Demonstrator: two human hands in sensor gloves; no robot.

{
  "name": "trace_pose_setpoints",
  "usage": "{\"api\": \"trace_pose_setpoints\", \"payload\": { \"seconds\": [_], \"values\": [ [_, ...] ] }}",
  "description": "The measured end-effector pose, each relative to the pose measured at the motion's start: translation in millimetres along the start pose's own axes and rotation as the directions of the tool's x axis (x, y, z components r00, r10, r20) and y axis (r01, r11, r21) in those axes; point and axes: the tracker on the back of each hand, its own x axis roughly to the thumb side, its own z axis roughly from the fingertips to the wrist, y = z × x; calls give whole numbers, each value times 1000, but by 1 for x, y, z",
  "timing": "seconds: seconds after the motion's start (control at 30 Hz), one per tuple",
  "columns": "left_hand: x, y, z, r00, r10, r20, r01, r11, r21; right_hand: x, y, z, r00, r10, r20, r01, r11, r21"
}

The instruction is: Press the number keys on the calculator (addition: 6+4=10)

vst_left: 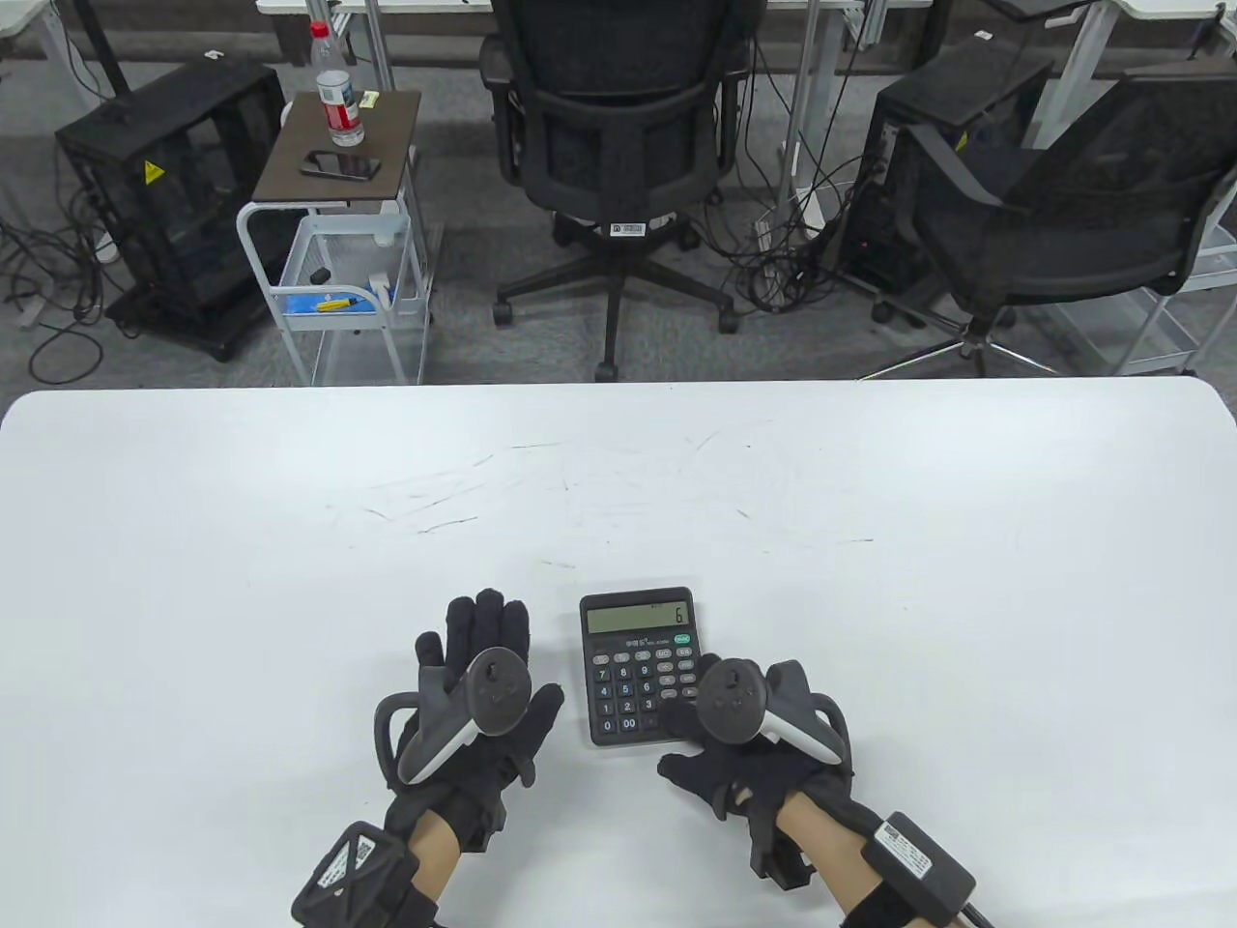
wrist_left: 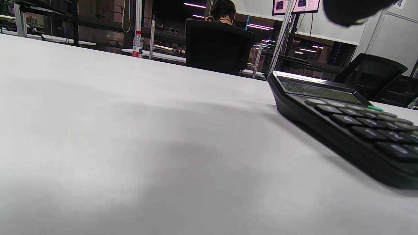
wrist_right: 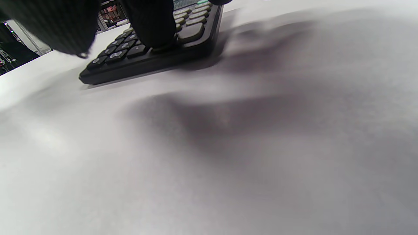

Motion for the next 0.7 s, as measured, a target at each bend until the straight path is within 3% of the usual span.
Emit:
{"api": "trace_pose_setpoints", "payload": {
  "seconds": [0.37,0.6,0.7],
  "values": [
    [1,-1,0,1000,-7,1,7,1000,-2,1,1,-1,1000,-7,-1,7,1000,12],
    [1,-2,0,1000,-11,-3,11,1000,-8,9,4,-4,999,-9,43,12,998,-70],
    [1,-2,0,1000,-10,-4,10,1000,-9,23,8,-8,997,65,52,-60,994,-93]
  ]
}}
